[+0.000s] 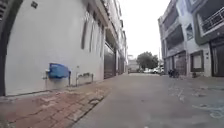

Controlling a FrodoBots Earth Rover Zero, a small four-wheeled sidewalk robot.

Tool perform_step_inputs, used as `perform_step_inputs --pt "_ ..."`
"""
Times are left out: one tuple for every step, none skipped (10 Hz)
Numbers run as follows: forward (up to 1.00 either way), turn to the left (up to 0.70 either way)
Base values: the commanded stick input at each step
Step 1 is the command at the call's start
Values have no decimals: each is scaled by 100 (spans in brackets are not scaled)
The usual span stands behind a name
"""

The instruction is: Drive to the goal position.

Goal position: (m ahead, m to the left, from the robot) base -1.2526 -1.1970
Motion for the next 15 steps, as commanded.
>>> perform_step_inputs --pt "85 -34" --pt "85 -34" --pt "85 -34" --pt "85 -34" --pt "85 -34" --pt "85 -34" --pt "85 -34" --pt "85 -34" --pt "85 -34" --pt "85 -34" --pt "85 -34" --pt "85 -34" --pt "85 -34" --pt "85 -34" --pt "85 -34"
